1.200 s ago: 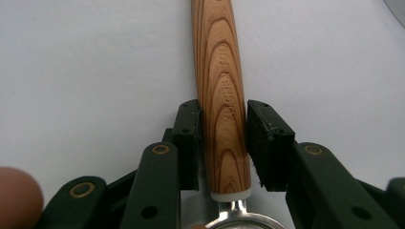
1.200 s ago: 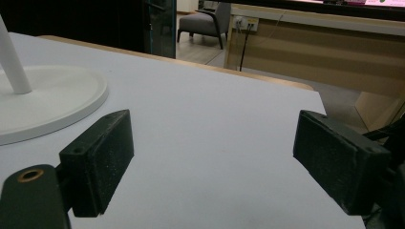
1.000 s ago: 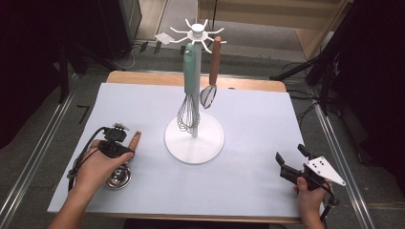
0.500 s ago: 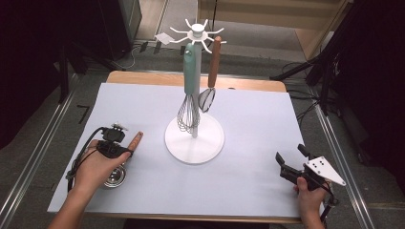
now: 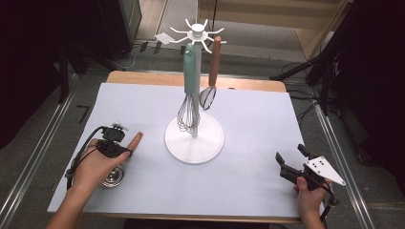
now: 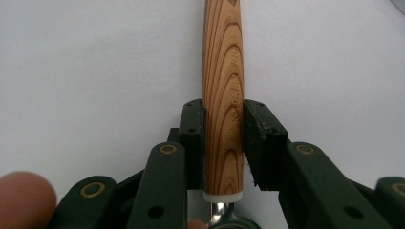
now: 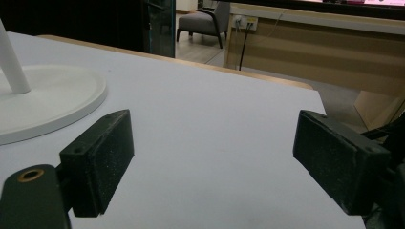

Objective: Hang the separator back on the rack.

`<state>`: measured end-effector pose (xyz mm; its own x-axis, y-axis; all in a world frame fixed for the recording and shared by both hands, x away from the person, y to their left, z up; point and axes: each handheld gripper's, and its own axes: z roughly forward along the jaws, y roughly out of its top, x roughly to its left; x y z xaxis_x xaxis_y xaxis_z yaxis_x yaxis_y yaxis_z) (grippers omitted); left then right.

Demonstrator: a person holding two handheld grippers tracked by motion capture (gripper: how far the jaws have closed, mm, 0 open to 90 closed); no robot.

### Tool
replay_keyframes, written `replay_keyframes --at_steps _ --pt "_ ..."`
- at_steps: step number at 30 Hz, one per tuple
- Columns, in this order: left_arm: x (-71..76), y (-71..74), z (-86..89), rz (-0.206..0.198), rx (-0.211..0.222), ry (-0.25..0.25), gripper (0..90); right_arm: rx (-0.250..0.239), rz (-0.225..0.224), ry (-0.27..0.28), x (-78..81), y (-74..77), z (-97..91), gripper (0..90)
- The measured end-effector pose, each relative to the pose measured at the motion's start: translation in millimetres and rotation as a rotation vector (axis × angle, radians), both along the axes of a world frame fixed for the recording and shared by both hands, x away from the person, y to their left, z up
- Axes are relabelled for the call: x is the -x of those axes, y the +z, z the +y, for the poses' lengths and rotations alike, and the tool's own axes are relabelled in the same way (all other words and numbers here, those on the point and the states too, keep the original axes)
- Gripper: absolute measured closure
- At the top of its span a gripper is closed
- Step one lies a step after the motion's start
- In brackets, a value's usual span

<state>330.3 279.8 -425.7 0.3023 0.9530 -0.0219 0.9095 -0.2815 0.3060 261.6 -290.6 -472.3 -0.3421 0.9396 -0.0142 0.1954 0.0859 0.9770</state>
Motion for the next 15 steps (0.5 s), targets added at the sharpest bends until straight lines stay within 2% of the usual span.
replay_keyframes --at_steps 3,6,7,12,15 --pt "-2.3 -3.0 -1.4 0.012 -0.02 0.0 69.9 0.001 0.001 0.0 -0.1 0.0 0.1 14.5" --pt "-2.5 -3.2 -4.1 0.005 -0.049 -0.012 68.5 -0.001 0.0 0.0 0.0 0.0 0.0 14.5" --pt "-2.4 -3.7 -6.1 -0.007 -0.074 -0.009 67.1 -0.001 0.001 0.0 0.0 0.0 -0.1 14.5" --pt "-4.0 -4.4 -8.2 -0.019 -0.091 -0.019 54.3 0.0 0.0 0.001 0.0 0.0 -0.1 14.5" --pt "-7.2 -4.4 -8.9 -0.009 -0.1 -0.027 51.9 0.001 0.001 0.001 -0.1 -0.1 0.0 14.6"
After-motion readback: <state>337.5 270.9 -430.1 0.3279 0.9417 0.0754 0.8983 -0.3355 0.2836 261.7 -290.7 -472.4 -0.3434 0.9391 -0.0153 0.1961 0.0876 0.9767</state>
